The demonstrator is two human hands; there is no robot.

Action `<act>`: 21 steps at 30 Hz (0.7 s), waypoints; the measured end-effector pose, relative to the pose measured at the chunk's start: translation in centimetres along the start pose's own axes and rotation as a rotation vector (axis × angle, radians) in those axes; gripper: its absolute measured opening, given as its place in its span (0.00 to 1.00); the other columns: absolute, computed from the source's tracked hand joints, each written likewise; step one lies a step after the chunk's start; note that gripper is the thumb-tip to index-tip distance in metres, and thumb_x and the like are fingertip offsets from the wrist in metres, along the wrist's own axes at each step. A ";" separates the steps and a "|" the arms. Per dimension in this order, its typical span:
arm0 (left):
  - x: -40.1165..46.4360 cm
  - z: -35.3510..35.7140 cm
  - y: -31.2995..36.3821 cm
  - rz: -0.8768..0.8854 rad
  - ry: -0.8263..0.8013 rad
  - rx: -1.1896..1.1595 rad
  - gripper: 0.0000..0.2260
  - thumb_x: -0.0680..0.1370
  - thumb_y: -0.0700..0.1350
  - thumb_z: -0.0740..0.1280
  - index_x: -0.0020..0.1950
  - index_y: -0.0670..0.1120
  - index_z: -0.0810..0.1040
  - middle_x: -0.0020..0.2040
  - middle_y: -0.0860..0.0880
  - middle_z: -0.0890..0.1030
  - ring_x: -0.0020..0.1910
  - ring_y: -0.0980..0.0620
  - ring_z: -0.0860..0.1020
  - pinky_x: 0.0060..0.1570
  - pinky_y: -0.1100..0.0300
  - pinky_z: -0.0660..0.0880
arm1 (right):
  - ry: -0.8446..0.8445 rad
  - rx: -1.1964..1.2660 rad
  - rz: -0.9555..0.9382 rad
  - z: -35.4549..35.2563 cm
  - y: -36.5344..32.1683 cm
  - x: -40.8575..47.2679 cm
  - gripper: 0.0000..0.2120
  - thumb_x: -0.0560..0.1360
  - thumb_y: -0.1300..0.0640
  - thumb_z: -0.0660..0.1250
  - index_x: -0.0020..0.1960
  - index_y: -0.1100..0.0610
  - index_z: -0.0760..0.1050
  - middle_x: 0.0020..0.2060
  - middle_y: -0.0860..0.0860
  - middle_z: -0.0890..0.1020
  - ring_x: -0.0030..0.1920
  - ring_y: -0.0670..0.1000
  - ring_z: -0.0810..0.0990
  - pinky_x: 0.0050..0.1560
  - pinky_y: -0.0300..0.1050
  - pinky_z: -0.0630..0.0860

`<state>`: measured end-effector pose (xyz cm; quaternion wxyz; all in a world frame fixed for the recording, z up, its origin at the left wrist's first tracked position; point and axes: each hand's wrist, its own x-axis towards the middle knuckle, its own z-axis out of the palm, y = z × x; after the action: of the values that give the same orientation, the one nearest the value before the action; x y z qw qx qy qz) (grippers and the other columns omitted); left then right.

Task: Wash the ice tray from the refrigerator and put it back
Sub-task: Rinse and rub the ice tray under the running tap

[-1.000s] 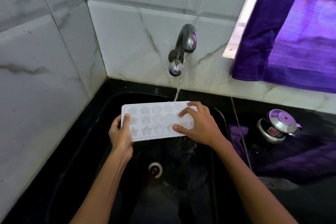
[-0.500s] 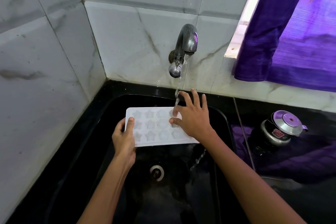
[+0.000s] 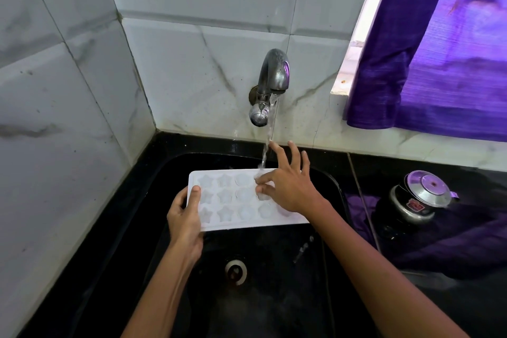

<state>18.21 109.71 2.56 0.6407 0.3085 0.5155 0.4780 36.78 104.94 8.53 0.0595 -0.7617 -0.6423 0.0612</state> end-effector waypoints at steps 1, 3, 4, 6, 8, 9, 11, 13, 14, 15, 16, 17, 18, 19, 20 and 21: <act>0.0 0.0 0.0 -0.002 -0.001 0.000 0.14 0.78 0.48 0.66 0.62 0.47 0.75 0.52 0.45 0.82 0.48 0.46 0.81 0.41 0.53 0.78 | 0.009 0.010 -0.001 0.0 0.0 -0.1 0.13 0.76 0.43 0.63 0.58 0.42 0.79 0.77 0.47 0.43 0.75 0.60 0.34 0.70 0.63 0.32; -0.1 0.0 -0.1 0.001 -0.001 -0.003 0.14 0.78 0.48 0.66 0.62 0.47 0.75 0.53 0.45 0.82 0.48 0.46 0.82 0.42 0.52 0.78 | 0.090 0.032 0.005 -0.1 0.1 -0.1 0.10 0.72 0.41 0.68 0.50 0.42 0.82 0.77 0.46 0.47 0.75 0.59 0.37 0.72 0.63 0.37; -0.2 0.0 -0.1 0.003 0.004 -0.003 0.14 0.78 0.48 0.66 0.62 0.47 0.75 0.53 0.45 0.82 0.48 0.46 0.82 0.42 0.53 0.78 | 0.153 0.051 0.018 -0.1 0.1 -0.2 0.10 0.68 0.41 0.71 0.46 0.43 0.83 0.76 0.45 0.50 0.75 0.58 0.40 0.72 0.62 0.40; -0.3 0.1 0.0 0.005 0.020 -0.014 0.14 0.78 0.47 0.66 0.62 0.46 0.75 0.52 0.45 0.82 0.46 0.48 0.81 0.39 0.55 0.78 | 0.269 0.119 0.063 -0.1 0.2 -0.3 0.10 0.63 0.39 0.74 0.40 0.43 0.83 0.75 0.43 0.54 0.75 0.56 0.44 0.72 0.58 0.43; -0.3 0.2 0.3 0.007 0.035 -0.030 0.14 0.78 0.47 0.65 0.62 0.46 0.75 0.52 0.45 0.82 0.44 0.49 0.81 0.37 0.56 0.77 | 0.289 0.216 0.080 0.1 0.3 -0.8 0.10 0.63 0.38 0.74 0.39 0.43 0.82 0.75 0.42 0.54 0.74 0.54 0.43 0.71 0.56 0.42; -0.3 0.3 0.4 0.010 0.042 -0.034 0.14 0.78 0.47 0.65 0.63 0.46 0.75 0.51 0.45 0.82 0.44 0.49 0.81 0.37 0.56 0.77 | 0.248 0.248 0.068 0.2 0.3 -1.1 0.11 0.65 0.37 0.72 0.41 0.42 0.82 0.75 0.43 0.52 0.74 0.53 0.42 0.71 0.56 0.41; -0.2 0.5 0.6 0.016 0.049 -0.039 0.14 0.78 0.47 0.65 0.62 0.46 0.75 0.49 0.47 0.81 0.44 0.50 0.81 0.37 0.56 0.77 | 0.102 0.220 0.043 0.4 0.3 -1.8 0.15 0.69 0.34 0.66 0.51 0.40 0.81 0.76 0.45 0.46 0.74 0.54 0.37 0.72 0.58 0.38; -0.1 0.8 0.8 0.025 0.046 -0.034 0.14 0.78 0.48 0.65 0.63 0.46 0.74 0.48 0.48 0.81 0.44 0.50 0.81 0.36 0.56 0.77 | -0.002 0.138 0.038 0.6 0.3 -2.3 0.18 0.72 0.33 0.60 0.59 0.38 0.76 0.76 0.46 0.42 0.74 0.56 0.33 0.71 0.61 0.35; -0.2 1.0 0.8 0.031 0.045 -0.027 0.15 0.78 0.48 0.65 0.63 0.46 0.74 0.49 0.48 0.81 0.44 0.50 0.81 0.36 0.56 0.77 | -0.025 0.113 0.034 0.6 0.3 -2.4 0.18 0.73 0.34 0.60 0.60 0.37 0.75 0.76 0.46 0.41 0.74 0.57 0.33 0.71 0.61 0.35; -0.2 1.1 0.8 0.038 0.044 -0.018 0.15 0.78 0.48 0.65 0.63 0.46 0.74 0.49 0.48 0.81 0.44 0.50 0.81 0.36 0.57 0.77 | -0.033 0.095 0.027 0.6 0.3 -2.4 0.18 0.74 0.35 0.60 0.60 0.38 0.75 0.77 0.46 0.41 0.74 0.57 0.32 0.71 0.62 0.34; -0.2 1.2 0.7 0.043 0.041 -0.008 0.15 0.78 0.48 0.65 0.64 0.46 0.74 0.48 0.48 0.81 0.44 0.51 0.81 0.36 0.57 0.77 | -0.023 0.077 0.019 0.5 0.3 -2.4 0.17 0.73 0.36 0.61 0.59 0.39 0.77 0.77 0.46 0.42 0.74 0.57 0.33 0.71 0.62 0.35; -0.3 1.3 0.6 0.045 0.036 0.000 0.15 0.78 0.47 0.65 0.64 0.46 0.74 0.47 0.49 0.81 0.43 0.51 0.80 0.36 0.57 0.77 | 0.003 0.052 0.018 0.4 0.3 -2.4 0.17 0.72 0.35 0.63 0.56 0.40 0.79 0.77 0.45 0.43 0.75 0.57 0.34 0.71 0.62 0.36; -0.3 1.4 0.5 0.045 0.030 0.004 0.15 0.78 0.47 0.65 0.64 0.46 0.74 0.46 0.50 0.80 0.43 0.51 0.80 0.36 0.57 0.77 | 0.043 0.028 0.028 0.3 0.4 -2.3 0.17 0.70 0.34 0.65 0.53 0.41 0.81 0.77 0.44 0.45 0.75 0.56 0.35 0.71 0.63 0.37; -0.3 1.4 0.4 0.044 0.026 0.004 0.15 0.78 0.47 0.65 0.64 0.46 0.74 0.46 0.50 0.80 0.43 0.51 0.80 0.36 0.57 0.77 | 0.084 0.010 0.045 0.1 0.4 -2.2 0.17 0.67 0.33 0.67 0.49 0.41 0.82 0.77 0.43 0.47 0.75 0.56 0.37 0.71 0.63 0.38; -0.4 1.4 0.4 0.040 0.025 0.004 0.15 0.78 0.47 0.65 0.64 0.46 0.74 0.46 0.49 0.80 0.43 0.51 0.80 0.36 0.56 0.77 | 0.114 -0.003 0.058 0.0 0.4 -2.1 0.18 0.64 0.32 0.68 0.46 0.42 0.83 0.76 0.43 0.47 0.74 0.57 0.37 0.71 0.64 0.39; -0.4 1.4 0.4 0.037 0.024 0.005 0.15 0.78 0.47 0.65 0.64 0.46 0.73 0.46 0.49 0.81 0.43 0.51 0.81 0.36 0.56 0.77 | 0.117 -0.013 0.057 -0.2 0.4 -2.1 0.19 0.64 0.31 0.68 0.45 0.42 0.83 0.77 0.43 0.47 0.74 0.57 0.37 0.70 0.65 0.39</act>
<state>19.46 109.63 3.44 0.6248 0.3140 0.5184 0.4923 36.86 102.84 8.67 0.0900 -0.7822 -0.6163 0.0140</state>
